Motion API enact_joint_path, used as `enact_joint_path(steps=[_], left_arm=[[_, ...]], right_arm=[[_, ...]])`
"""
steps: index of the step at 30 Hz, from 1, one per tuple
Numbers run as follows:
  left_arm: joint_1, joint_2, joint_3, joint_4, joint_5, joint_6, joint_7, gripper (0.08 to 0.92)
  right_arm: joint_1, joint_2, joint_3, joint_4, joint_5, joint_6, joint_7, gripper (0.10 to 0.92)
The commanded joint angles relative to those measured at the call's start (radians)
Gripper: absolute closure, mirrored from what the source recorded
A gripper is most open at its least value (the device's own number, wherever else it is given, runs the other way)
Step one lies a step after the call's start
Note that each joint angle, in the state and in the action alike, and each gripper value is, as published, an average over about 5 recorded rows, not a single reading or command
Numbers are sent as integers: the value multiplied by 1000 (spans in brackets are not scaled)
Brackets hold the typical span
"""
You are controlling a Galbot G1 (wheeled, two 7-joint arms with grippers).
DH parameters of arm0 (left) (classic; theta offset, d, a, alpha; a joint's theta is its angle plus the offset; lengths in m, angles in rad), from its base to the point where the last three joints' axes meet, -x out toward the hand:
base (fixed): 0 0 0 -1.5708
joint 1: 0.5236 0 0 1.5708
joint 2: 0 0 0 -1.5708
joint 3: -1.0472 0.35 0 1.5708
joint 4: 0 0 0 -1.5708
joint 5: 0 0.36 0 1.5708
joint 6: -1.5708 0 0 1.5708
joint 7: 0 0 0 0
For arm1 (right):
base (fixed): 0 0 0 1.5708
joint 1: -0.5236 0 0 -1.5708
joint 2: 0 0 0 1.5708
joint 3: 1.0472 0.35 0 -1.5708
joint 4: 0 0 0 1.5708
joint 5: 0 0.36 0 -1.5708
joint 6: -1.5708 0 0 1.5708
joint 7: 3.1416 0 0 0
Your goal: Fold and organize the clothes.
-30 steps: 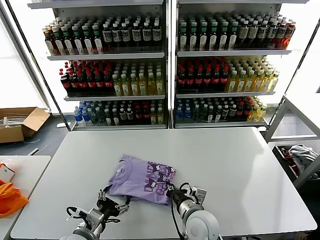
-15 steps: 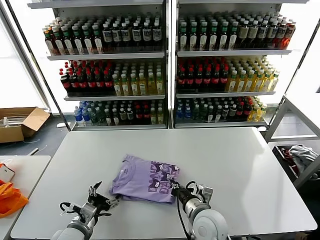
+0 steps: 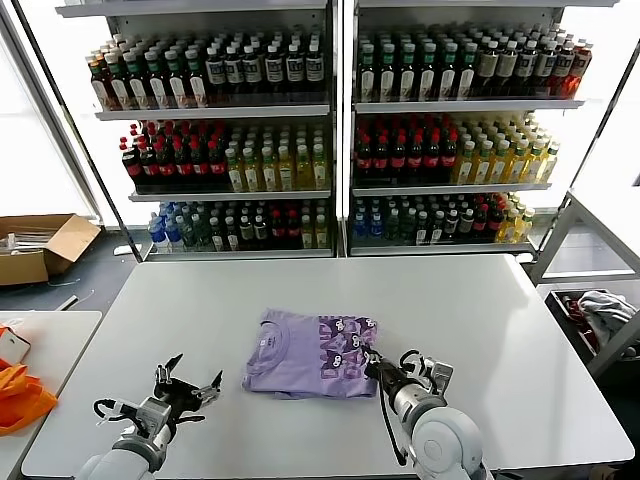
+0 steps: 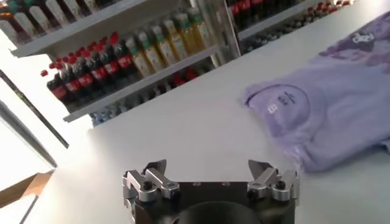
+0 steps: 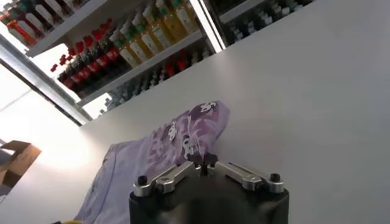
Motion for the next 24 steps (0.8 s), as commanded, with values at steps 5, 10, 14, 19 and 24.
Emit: enact_joint_path(steps=[5, 10, 14, 19, 24], left_arm=[[-1, -37, -152, -134, -261, 42, -78, 177], [1, -65, -123, -176, -256, 47, -91, 177], [5, -95, -116, -200, -245, 43, -108, 177], [-20, -103, -246, -216, -300, 41, -143, 177], [-9, -67, -324, -242, -338, 50, -146, 177]], right_arm=[[10, -117, 134, -38, 19, 0, -30, 897], [10, -169, 130, -83, -129, -1, -83, 897], [10, -183, 164, -100, -297, 1, -130, 896], [7, -182, 246, -15, -507, 5, -164, 823], [6, -168, 231, 56, -545, 11, -190, 677]])
